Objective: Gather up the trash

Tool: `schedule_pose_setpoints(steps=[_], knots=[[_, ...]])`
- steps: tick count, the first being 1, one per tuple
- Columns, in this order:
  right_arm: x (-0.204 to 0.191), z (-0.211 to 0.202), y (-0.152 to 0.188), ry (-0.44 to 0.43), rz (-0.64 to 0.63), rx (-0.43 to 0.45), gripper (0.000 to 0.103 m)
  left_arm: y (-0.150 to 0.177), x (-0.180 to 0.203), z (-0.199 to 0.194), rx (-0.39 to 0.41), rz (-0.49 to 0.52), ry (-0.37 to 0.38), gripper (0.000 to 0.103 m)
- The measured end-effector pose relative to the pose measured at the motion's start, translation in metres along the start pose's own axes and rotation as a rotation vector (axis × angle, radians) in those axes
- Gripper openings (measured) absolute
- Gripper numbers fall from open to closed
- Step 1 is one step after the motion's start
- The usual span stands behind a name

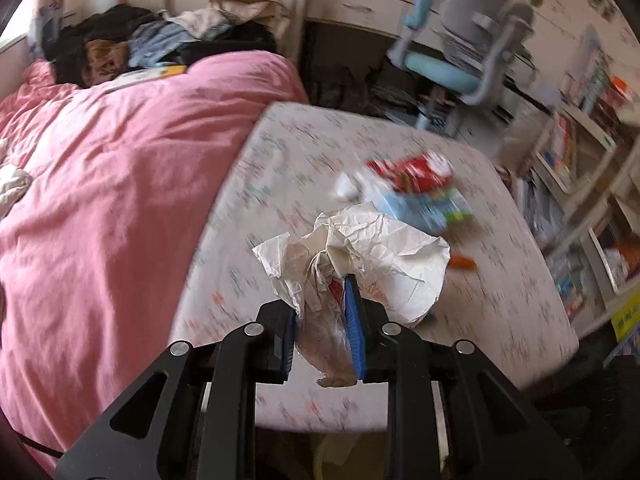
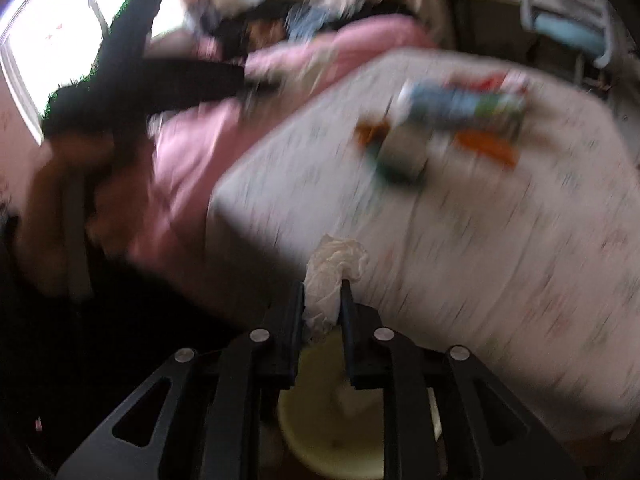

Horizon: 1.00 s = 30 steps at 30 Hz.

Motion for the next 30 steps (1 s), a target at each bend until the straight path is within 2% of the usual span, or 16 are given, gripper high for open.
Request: schedule_pose_setpoints(steps=[1, 4, 6, 9, 12, 14, 15, 18, 22, 27, 30], knots=[[0.001, 0.001, 0.005, 0.015, 0.004, -0.011, 0.037, 0.009, 0.006, 0.000, -0.015, 0.021, 0.008, 0.022], [0.019, -0.014, 0.010, 0.028, 0.086, 0.038, 0.048, 0.036, 0.025, 0.000, -0.061, 0.090, 0.024, 0.022], [0.039, -0.035, 0.009, 0.047, 0.179, 0.123, 0.056, 0.055, 0.037, 0.001, -0.097, 0.135, 0.035, 0.022], [0.061, -0.060, 0.004, 0.082, 0.271, 0.229, 0.062, 0.089, 0.059, 0.004, -0.182, 0.219, 0.058, 0.022], [0.073, -0.079, -0.009, 0.125, 0.284, 0.297, 0.068, 0.127, 0.082, 0.016, -0.305, 0.333, 0.066, 0.023], [0.077, -0.089, -0.021, 0.152, 0.268, 0.332, 0.071, 0.151, 0.099, 0.025, -0.368, 0.450, 0.026, 0.031], [0.080, -0.090, -0.024, 0.157, 0.267, 0.346, 0.074, 0.158, 0.105, 0.028, -0.377, 0.495, -0.002, 0.040], [0.087, -0.087, -0.027, 0.160, 0.300, 0.372, 0.082, 0.161, 0.109, 0.030, -0.362, 0.534, -0.046, 0.064], [0.100, -0.069, -0.017, 0.137, 0.377, 0.317, 0.082, 0.147, 0.097, 0.027, -0.315, 0.452, -0.063, 0.074], [0.110, -0.063, -0.012, 0.102, 0.467, 0.311, 0.082, 0.127, 0.087, 0.024, -0.270, 0.366, -0.067, 0.075], [0.112, -0.063, -0.010, 0.106, 0.479, 0.314, 0.082, 0.113, 0.078, 0.017, -0.190, 0.311, -0.128, 0.084]])
Point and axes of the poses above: each gripper's, at about its wrist camera, not at the fingertips, and z roughly the way its jaws point, x to its right, y to its underside, the point moved 3 cm from there along z, roughly the way its jaws point, and after that the axes turned 5 degrees about -x, right-handed, at the moved point
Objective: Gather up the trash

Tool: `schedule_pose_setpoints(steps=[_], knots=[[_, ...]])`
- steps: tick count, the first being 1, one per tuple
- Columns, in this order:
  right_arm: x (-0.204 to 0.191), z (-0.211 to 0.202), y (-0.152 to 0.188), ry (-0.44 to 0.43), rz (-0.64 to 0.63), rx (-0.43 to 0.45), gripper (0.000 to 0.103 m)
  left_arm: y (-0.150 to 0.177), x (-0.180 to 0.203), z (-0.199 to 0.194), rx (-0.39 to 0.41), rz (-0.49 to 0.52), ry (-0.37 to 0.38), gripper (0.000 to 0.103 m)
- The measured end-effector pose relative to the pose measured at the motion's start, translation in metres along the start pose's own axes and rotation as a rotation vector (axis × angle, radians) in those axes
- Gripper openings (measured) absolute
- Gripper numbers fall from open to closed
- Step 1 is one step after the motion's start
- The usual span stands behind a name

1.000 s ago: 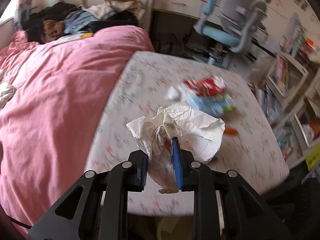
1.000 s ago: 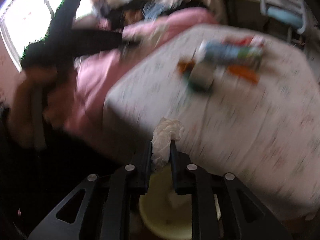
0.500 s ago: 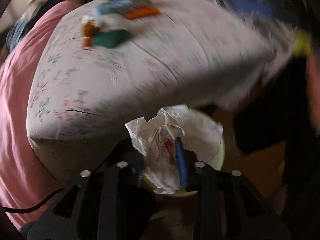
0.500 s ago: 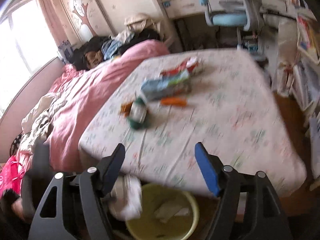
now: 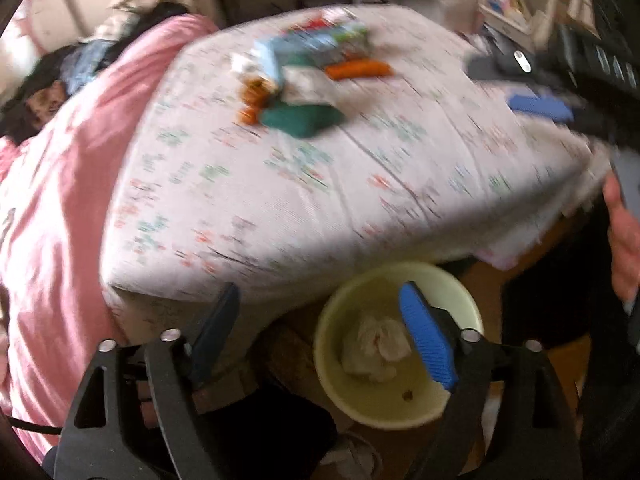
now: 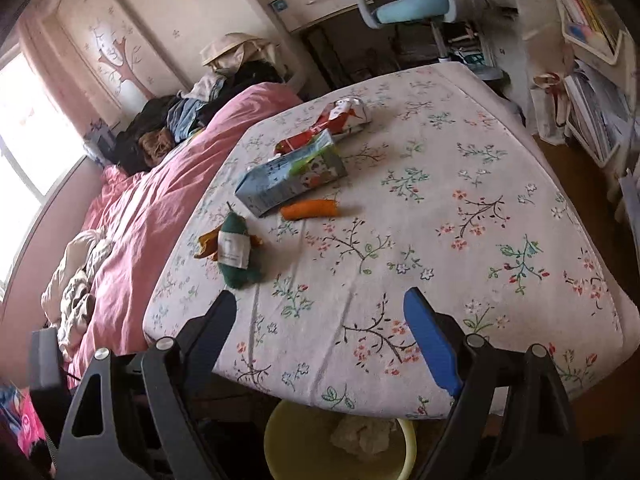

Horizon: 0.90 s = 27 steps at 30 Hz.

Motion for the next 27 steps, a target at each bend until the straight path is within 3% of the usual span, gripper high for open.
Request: schedule_pose_setpoints(steps=[3, 10, 27], knots=[[-0.001, 0.004, 0.001, 0.005, -0.006, -0.007, 0.082, -0.009, -0.022, -0.007, 0.043, -0.114, -0.026, 0.088], [-0.004, 0.014, 0.008, 0.019, -0.026, -0.038, 0.082, -0.009, -0.067, -0.001, 0.038, -0.350, 0.039, 0.092], [-0.006, 0.020, 0.016, 0.060, -0.058, -0.064, 0.082, -0.002, -0.076, 0.007, 0.014, -0.402, 0.077, 0.092]])
Point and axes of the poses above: each gripper's, at about its wrist camera, not at the fingertips, and z roughly the way its jaws point, x to its right, y to its underside, the point moved 3 cm from there along z, roughly the way its jaws point, and after that the axes turned 5 degrees about -x, right-handed, at the moved point
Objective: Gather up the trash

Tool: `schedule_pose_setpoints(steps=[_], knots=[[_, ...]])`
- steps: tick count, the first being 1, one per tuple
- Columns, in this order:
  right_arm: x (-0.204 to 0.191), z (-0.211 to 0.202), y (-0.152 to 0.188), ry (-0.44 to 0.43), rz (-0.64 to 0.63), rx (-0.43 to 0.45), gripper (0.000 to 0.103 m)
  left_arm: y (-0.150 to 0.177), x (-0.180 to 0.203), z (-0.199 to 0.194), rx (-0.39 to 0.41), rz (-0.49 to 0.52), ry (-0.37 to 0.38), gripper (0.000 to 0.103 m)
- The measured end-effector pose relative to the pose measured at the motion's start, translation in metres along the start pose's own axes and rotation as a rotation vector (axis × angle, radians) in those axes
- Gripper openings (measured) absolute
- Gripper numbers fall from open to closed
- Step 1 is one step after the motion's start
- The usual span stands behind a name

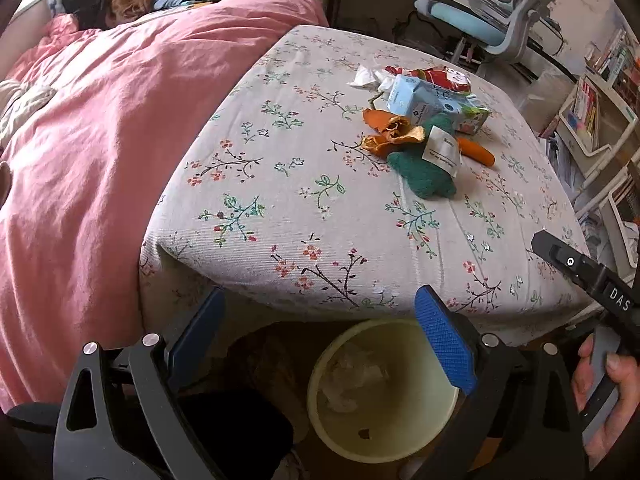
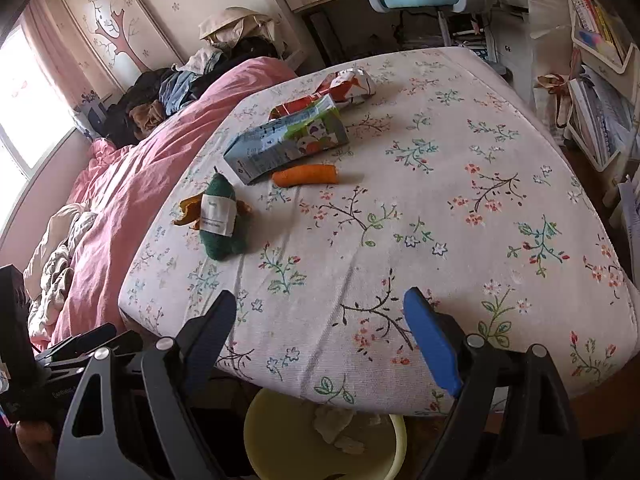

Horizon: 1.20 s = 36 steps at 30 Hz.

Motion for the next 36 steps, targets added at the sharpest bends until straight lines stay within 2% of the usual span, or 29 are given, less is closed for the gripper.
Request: schedule_pose_setpoints(steps=[36], knots=[[-0.0040, 0.0041, 0.0025, 0.016, -0.028, -0.004, 0.086, 0.0002, 0.0005, 0.0025, -0.008, -0.003, 0.006, 0.092]])
Point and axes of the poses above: each gripper's, at about its wrist camera, not at the fingertips, and z roughly the way its jaws point, x to its right, y to its underside, the point moved 3 cm from there along z, roughly the way its jaws point, and after that the axes turned 5 degrees about -x, right-handed, at the moved point
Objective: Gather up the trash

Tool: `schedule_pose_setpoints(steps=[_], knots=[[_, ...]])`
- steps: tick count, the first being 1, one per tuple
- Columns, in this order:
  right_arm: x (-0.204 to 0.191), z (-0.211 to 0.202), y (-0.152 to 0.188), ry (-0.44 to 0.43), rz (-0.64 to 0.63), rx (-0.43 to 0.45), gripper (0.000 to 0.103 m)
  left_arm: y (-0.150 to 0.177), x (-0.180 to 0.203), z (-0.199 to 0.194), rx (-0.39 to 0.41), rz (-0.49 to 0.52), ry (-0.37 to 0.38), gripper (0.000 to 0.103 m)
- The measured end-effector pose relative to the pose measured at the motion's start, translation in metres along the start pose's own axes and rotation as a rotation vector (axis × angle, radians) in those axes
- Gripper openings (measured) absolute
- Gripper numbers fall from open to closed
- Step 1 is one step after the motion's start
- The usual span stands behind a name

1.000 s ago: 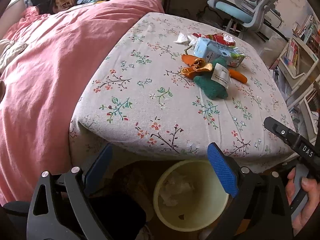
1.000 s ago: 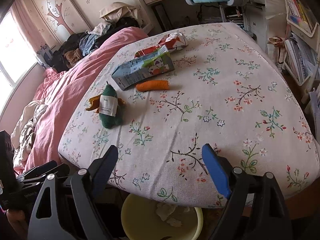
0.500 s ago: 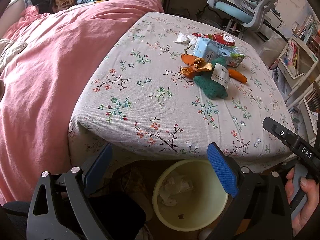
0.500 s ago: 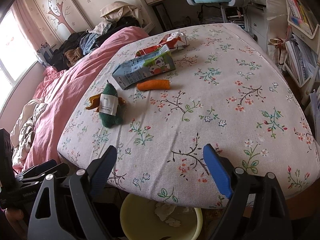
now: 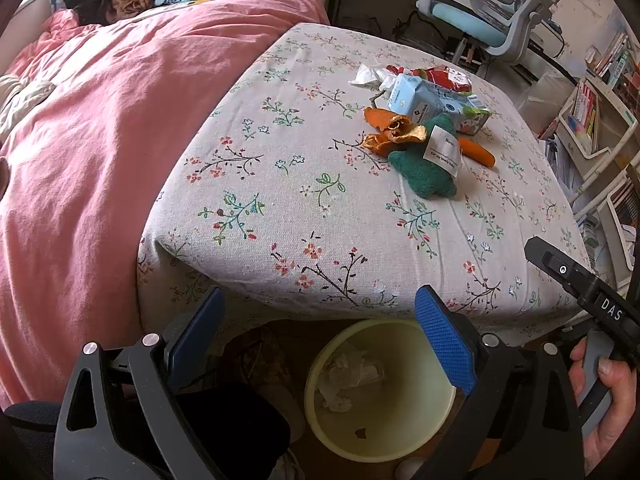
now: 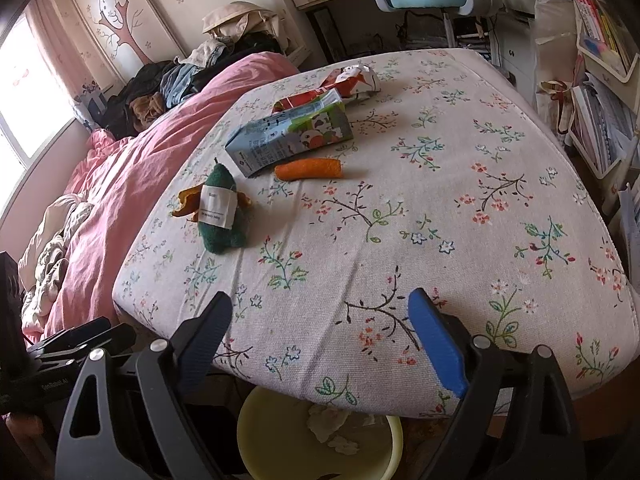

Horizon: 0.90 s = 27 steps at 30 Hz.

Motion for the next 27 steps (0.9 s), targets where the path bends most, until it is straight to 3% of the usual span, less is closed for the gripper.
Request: schedule_pose_setpoints(steps=[27], knots=[[-0.0023, 0.0013, 0.0005, 0.007, -0.018, 0.000, 0.089, 0.0007, -0.0012, 0.0011, -0.001, -0.003, 0.000, 0.092]])
Point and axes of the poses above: each gripper's, at about its wrist camera, not at the fingertips, and z roughly the way its jaws point, x to its right, y to its underside, the point moved 3 cm from there along z, roughly the way its jaws point, and after that the axes turned 5 degrees about -x, right-handed, at the moved point
